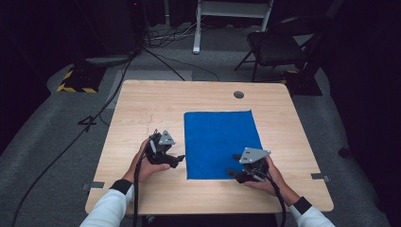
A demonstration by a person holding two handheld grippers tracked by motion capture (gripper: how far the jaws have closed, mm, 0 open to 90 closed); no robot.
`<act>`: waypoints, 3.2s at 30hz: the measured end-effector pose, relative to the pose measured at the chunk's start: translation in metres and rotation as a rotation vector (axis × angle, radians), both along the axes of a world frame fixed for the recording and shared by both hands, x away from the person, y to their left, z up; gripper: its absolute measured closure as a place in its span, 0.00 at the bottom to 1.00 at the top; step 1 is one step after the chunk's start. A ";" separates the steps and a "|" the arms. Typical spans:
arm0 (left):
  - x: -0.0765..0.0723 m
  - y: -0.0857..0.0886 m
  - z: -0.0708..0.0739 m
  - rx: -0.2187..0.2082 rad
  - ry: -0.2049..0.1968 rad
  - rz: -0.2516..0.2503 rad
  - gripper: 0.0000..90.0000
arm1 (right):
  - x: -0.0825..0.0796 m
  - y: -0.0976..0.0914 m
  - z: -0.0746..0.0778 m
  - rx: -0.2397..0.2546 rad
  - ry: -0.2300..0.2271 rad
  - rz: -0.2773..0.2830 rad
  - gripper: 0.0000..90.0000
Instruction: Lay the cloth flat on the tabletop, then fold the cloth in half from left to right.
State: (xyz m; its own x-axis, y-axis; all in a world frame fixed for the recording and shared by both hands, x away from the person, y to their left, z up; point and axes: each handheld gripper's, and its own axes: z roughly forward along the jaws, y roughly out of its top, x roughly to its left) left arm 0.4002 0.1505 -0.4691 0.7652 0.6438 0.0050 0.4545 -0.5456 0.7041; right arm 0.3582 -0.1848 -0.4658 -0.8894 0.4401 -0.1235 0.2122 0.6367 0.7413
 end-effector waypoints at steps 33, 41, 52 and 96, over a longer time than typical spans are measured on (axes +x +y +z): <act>0.118 -0.042 -0.022 -0.012 0.020 0.215 0.21 | -0.001 0.119 -0.027 -0.071 0.047 0.228 0.52; 0.142 -0.051 -0.027 0.002 0.033 0.283 0.21 | 0.002 0.120 -0.028 -0.059 0.032 0.177 0.82; 0.149 -0.050 -0.031 -0.032 0.033 0.309 0.45 | 0.001 0.120 -0.028 -0.071 0.015 0.170 0.97; 0.133 -0.014 -0.005 -0.053 0.029 0.263 0.97 | -0.002 0.130 -0.010 -0.021 -0.036 0.188 0.98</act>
State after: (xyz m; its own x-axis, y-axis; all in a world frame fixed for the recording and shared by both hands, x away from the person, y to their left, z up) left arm 0.5336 0.1365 -0.4739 0.5705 0.8195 -0.0535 0.5961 -0.3684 0.7134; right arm 0.3566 -0.0548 -0.4756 -0.9505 0.2639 -0.1641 0.0618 0.6779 0.7325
